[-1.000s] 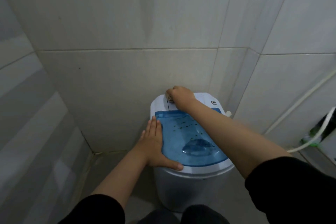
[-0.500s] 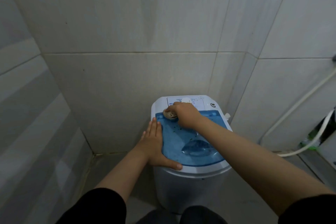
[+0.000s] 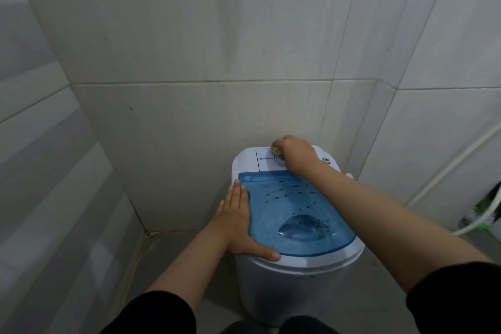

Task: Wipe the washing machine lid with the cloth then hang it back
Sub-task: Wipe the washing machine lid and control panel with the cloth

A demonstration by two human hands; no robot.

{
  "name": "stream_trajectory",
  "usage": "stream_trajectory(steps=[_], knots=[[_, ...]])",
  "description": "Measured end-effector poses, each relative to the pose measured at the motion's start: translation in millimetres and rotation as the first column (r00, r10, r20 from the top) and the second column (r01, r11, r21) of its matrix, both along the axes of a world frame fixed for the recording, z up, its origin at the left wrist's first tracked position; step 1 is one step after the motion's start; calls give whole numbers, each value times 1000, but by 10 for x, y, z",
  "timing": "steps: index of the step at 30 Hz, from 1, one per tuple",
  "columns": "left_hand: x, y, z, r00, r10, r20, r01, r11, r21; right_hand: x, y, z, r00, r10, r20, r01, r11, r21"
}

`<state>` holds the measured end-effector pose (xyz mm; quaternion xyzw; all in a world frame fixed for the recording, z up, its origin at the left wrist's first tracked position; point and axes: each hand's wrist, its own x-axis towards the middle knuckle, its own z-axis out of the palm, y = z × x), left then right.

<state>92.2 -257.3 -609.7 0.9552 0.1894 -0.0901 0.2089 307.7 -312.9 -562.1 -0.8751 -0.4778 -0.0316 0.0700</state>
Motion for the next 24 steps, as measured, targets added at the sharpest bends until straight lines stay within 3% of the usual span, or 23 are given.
stream_trajectory(steps=[9, 13, 15, 19, 21, 24], knots=[[-5, -3, 18, 1000, -1, -9, 1, 1000, 4, -166, -274, -224, 995, 12, 95, -19, 997, 77], [-9, -9, 32, 1000, -3, -9, 3, 1000, 4, -177, -437, -89, 988, 156, 5, -156, 986, -65], [-10, -11, 29, 1000, -2, -4, 2, 1000, -2, -80, -464, 69, 981, 169, -95, -173, 984, -35], [-9, -5, 11, 1000, -6, 9, 6, 1000, -3, 189, -405, 215, 994, 52, -92, -24, 960, 278], [-7, 2, -2, 1000, -6, 10, 6, 1000, 2, 303, -314, 195, 997, -36, -68, 52, 965, 256], [1, 13, -20, 1000, -1, 13, 1, 1000, -7, 382, -184, 53, 993, -108, -37, 111, 989, 102]])
